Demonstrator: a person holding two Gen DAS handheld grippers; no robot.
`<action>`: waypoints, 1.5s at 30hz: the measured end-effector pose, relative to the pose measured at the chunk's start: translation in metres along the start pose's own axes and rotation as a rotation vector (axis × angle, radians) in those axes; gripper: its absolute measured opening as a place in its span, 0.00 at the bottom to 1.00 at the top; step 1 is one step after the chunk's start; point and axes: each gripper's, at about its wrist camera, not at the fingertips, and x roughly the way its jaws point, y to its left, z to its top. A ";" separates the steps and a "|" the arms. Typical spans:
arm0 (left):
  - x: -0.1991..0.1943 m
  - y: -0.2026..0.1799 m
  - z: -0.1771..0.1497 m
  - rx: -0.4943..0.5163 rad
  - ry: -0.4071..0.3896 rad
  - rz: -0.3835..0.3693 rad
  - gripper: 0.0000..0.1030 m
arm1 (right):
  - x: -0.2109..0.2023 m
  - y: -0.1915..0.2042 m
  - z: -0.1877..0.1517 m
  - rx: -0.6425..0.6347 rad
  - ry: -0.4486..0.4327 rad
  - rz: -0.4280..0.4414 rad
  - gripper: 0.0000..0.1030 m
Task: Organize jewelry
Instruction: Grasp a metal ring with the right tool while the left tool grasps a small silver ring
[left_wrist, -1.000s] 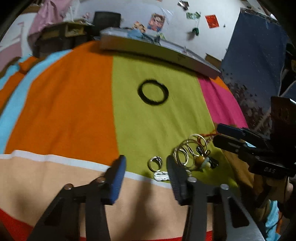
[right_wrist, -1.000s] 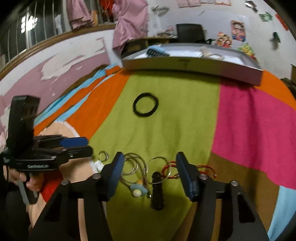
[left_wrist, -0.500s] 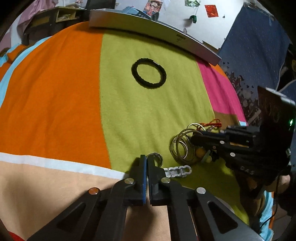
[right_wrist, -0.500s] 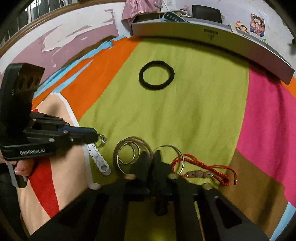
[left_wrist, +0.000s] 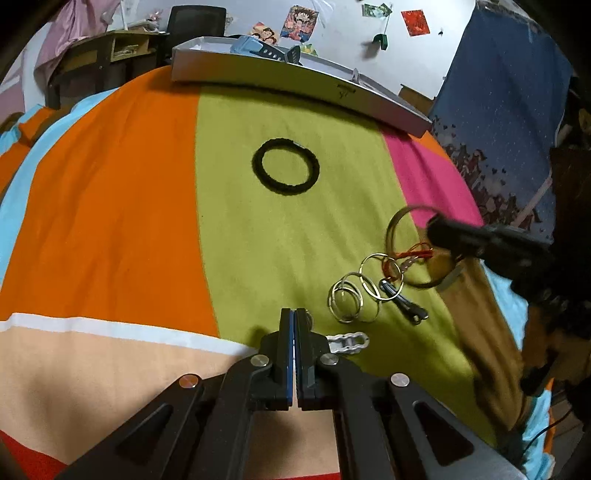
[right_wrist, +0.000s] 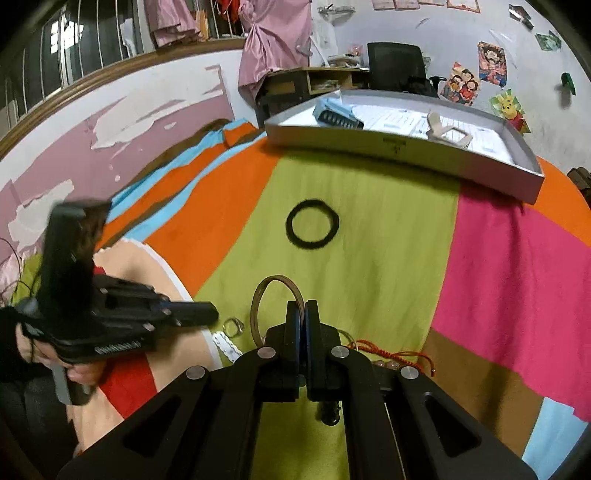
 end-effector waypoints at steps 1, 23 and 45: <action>0.001 0.000 0.000 0.003 -0.003 0.002 0.01 | -0.001 -0.001 0.000 0.002 -0.004 0.000 0.03; 0.025 -0.008 0.002 0.047 0.052 -0.025 0.30 | 0.023 -0.016 -0.017 0.069 0.029 0.002 0.03; 0.004 -0.013 0.007 0.085 -0.035 0.039 0.19 | 0.013 -0.015 -0.013 0.090 -0.026 0.007 0.03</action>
